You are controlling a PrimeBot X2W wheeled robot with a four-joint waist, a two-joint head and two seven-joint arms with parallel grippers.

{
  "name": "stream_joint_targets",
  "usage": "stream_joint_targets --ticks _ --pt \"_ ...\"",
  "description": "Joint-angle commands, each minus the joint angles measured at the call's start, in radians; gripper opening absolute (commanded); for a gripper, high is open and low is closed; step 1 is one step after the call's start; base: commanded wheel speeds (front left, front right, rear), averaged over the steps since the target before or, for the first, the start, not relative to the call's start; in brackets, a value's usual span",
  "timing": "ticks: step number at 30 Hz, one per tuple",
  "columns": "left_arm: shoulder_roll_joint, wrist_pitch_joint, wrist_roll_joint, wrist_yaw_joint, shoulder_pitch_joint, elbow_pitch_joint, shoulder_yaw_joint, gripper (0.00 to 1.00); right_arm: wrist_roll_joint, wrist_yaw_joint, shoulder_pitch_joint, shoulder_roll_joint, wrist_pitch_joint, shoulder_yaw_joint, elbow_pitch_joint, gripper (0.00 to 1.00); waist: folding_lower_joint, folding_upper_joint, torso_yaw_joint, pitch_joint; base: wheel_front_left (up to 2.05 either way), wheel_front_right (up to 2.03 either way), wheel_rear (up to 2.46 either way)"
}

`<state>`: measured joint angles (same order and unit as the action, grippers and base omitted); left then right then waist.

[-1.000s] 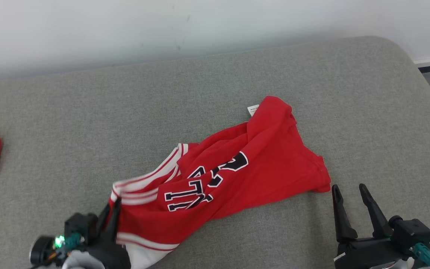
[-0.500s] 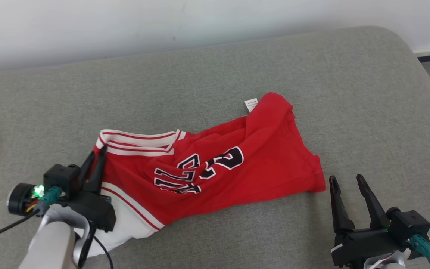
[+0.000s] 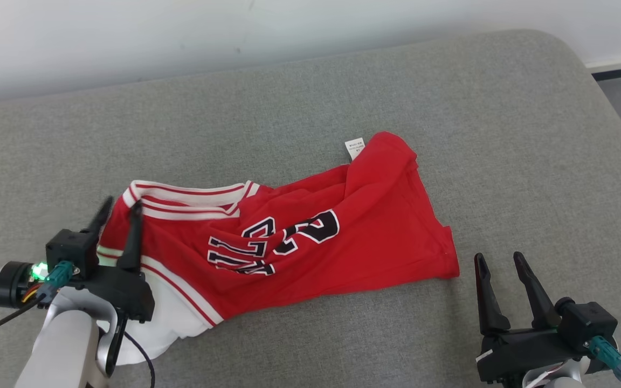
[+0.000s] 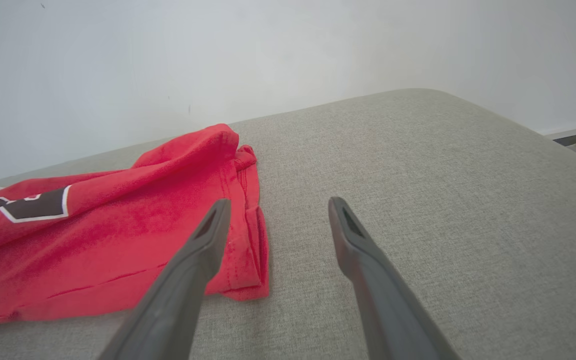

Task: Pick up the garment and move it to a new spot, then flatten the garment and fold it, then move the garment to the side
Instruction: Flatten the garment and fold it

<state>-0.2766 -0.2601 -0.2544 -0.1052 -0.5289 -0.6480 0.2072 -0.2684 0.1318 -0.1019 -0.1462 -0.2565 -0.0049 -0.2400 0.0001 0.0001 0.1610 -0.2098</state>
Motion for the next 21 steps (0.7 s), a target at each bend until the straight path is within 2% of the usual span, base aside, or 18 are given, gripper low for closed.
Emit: stream_joint_targets --ticks 1,9,16,21 --pt "0.003 -0.006 0.005 0.006 0.003 0.014 -0.009 1.00 -0.003 -0.002 -0.004 0.001 -0.005 0.002 -0.004 1.00 -0.0001 -0.0001 -0.007 0.010 0.00 0.00 0.00" --pt "0.025 -0.005 0.035 0.029 0.112 0.192 -0.081 1.00 0.004 -0.002 0.022 0.004 -0.007 -0.005 -0.005 1.00 -0.0001 -0.0001 -0.044 0.063 0.00 0.00 0.00" --pt "0.058 -0.006 0.071 0.050 0.285 0.384 -0.166 1.00 0.009 -0.002 0.050 0.007 -0.008 -0.004 -0.003 1.00 -0.0001 -0.0001 -0.083 0.122 0.00 0.00 0.00" --pt "0.086 -0.006 0.091 0.059 0.388 0.467 -0.211 1.00 0.006 -0.002 0.071 -0.002 -0.008 -0.009 -0.002 1.00 -0.0001 -0.0001 -0.105 0.152 0.00 0.00 0.00"
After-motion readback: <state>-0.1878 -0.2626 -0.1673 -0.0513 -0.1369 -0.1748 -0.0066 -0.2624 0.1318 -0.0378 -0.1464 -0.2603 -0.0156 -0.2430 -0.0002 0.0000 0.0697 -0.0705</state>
